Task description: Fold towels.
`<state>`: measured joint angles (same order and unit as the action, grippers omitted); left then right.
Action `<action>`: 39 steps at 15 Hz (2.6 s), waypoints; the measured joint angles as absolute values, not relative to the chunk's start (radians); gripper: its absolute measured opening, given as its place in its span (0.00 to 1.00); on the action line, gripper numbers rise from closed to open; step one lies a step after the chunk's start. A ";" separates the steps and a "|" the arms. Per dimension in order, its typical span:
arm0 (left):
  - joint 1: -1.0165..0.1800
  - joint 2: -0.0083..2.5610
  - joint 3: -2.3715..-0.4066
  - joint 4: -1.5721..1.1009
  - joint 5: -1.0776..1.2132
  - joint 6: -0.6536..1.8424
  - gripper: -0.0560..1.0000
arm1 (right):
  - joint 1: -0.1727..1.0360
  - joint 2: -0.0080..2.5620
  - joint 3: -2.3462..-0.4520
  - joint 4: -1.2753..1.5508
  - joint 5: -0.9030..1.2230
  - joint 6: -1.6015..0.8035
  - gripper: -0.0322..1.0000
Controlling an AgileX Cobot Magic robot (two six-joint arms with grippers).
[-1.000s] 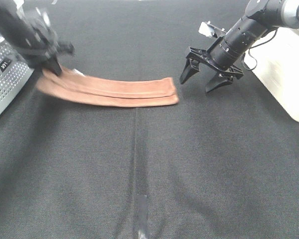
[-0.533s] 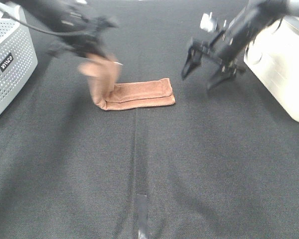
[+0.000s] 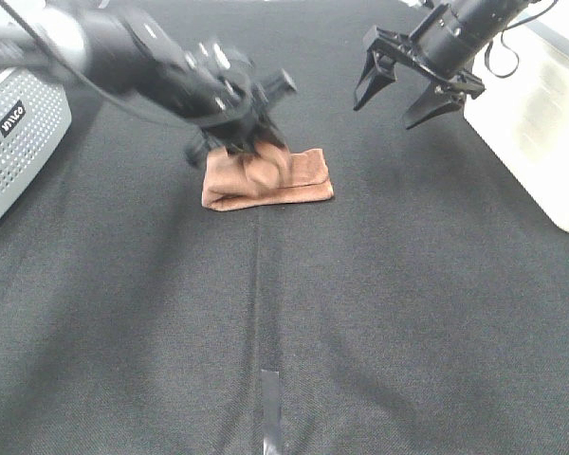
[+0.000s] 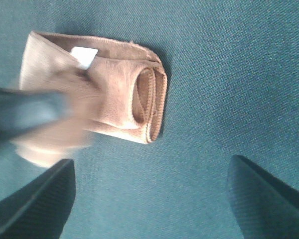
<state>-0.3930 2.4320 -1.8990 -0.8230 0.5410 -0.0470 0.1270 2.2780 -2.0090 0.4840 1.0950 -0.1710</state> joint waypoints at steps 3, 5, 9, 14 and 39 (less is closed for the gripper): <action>-0.412 2.437 -1.899 -0.909 0.440 -0.047 0.70 | 0.127 2.278 -2.009 0.481 1.095 -0.167 0.79; -0.413 2.437 -1.899 -0.994 0.393 -0.047 0.73 | 0.127 2.278 -2.009 0.481 1.095 -0.166 0.79; -0.348 2.377 -1.899 -1.018 0.353 0.045 0.73 | 0.127 2.278 -2.009 0.572 1.109 -0.199 0.79; -0.189 2.287 -1.899 -1.018 0.358 0.202 0.73 | 0.195 2.300 -2.011 0.809 1.083 -0.318 0.79; -0.162 1.979 -1.899 -0.453 0.995 0.190 0.73 | 0.131 2.229 -2.012 0.596 1.206 -0.324 0.79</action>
